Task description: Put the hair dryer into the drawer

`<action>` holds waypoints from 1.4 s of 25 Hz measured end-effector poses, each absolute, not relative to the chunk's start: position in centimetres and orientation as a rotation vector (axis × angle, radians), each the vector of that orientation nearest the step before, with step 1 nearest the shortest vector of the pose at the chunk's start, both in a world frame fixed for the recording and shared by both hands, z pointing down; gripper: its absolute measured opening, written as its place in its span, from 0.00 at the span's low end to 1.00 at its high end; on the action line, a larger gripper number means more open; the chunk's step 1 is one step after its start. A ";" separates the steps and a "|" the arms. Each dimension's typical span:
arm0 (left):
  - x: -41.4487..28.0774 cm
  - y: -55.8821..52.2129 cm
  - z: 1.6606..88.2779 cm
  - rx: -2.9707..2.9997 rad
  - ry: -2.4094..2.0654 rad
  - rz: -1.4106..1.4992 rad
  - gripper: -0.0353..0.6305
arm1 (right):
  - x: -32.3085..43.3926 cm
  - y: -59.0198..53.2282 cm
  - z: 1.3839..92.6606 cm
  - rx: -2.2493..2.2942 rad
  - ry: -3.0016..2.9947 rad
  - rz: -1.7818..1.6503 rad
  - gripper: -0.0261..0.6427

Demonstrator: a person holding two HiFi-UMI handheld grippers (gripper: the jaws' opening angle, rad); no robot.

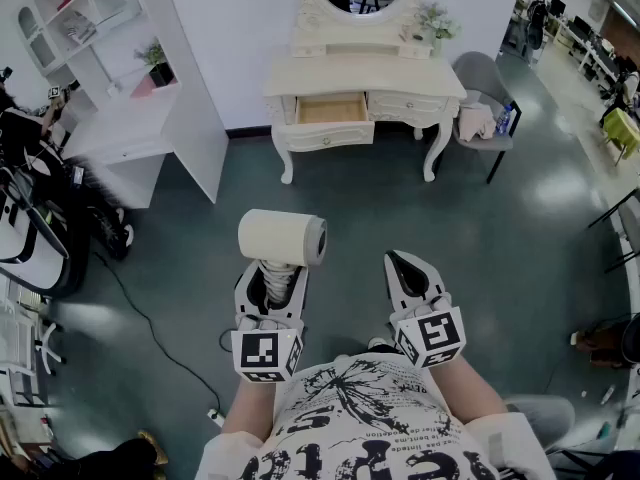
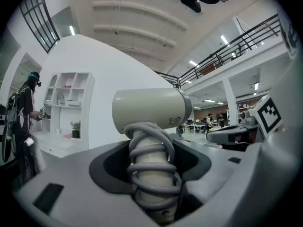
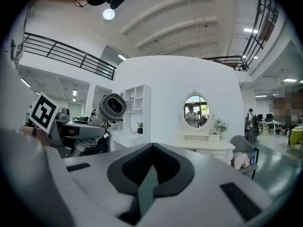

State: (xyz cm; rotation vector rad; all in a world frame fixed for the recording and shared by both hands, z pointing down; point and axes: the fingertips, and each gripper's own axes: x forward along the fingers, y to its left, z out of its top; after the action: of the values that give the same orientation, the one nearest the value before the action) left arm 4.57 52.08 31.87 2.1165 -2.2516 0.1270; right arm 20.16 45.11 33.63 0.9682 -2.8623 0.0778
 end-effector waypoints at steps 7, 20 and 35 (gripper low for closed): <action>3.8 51.6 31.4 2.119 -2.261 0.084 0.45 | 19.4 44.9 34.0 0.942 -2.852 0.090 0.06; 1.6 49.9 33.6 2.082 -2.217 0.062 0.45 | 17.4 42.7 35.6 0.964 -2.828 0.132 0.06; -1.3 36.0 35.0 1.920 -2.327 0.130 0.45 | 14.5 26.4 36.7 0.849 -2.874 0.115 0.06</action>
State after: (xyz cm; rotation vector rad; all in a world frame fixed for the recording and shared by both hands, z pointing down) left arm -1.28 36.01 34.97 1.9198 -2.3269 0.1297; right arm 14.54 26.38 36.67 0.8490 -2.8739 0.1147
